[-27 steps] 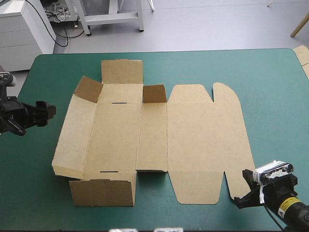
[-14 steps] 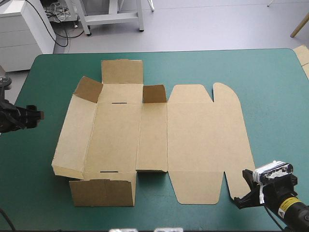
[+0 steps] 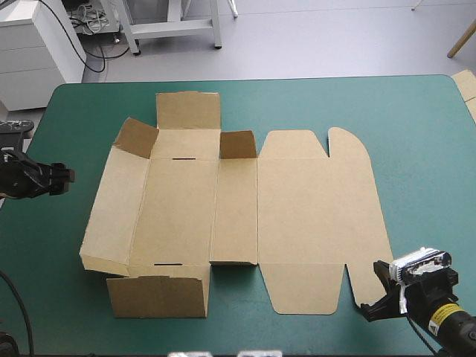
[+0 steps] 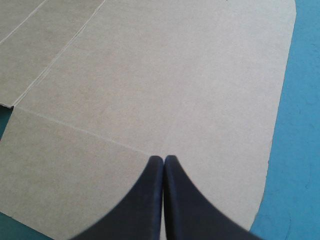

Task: Fold the box

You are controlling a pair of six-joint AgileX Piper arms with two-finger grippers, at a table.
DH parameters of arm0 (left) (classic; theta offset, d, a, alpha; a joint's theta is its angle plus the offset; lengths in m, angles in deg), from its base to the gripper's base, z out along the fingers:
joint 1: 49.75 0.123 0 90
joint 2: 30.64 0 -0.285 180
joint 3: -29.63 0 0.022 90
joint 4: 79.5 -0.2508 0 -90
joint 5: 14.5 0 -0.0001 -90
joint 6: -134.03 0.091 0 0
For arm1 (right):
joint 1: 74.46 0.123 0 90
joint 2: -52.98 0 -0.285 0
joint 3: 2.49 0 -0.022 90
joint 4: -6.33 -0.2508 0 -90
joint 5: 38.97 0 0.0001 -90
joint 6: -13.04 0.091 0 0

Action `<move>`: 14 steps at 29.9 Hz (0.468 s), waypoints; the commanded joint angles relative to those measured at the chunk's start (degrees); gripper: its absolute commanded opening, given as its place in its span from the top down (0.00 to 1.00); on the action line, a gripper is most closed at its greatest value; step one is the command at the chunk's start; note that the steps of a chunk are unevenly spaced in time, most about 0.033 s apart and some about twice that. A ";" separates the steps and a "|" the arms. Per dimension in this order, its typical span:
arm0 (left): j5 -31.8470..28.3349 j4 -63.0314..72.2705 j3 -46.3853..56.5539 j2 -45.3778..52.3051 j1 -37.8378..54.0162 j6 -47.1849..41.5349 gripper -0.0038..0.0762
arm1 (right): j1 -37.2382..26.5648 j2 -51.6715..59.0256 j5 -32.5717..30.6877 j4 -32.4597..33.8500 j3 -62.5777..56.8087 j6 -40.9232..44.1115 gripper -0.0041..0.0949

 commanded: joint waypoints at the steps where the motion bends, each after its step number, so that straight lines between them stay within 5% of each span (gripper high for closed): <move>1: 1.21 1.67 -1.33 0.41 -0.44 0.17 0.21 | -0.27 -0.32 3.69 0.81 1.49 -0.57 0.98; 14: 1.30 22.78 -1.33 -17.52 4.95 12.31 0.21 | -0.27 -0.32 3.69 0.81 1.49 -1.17 0.98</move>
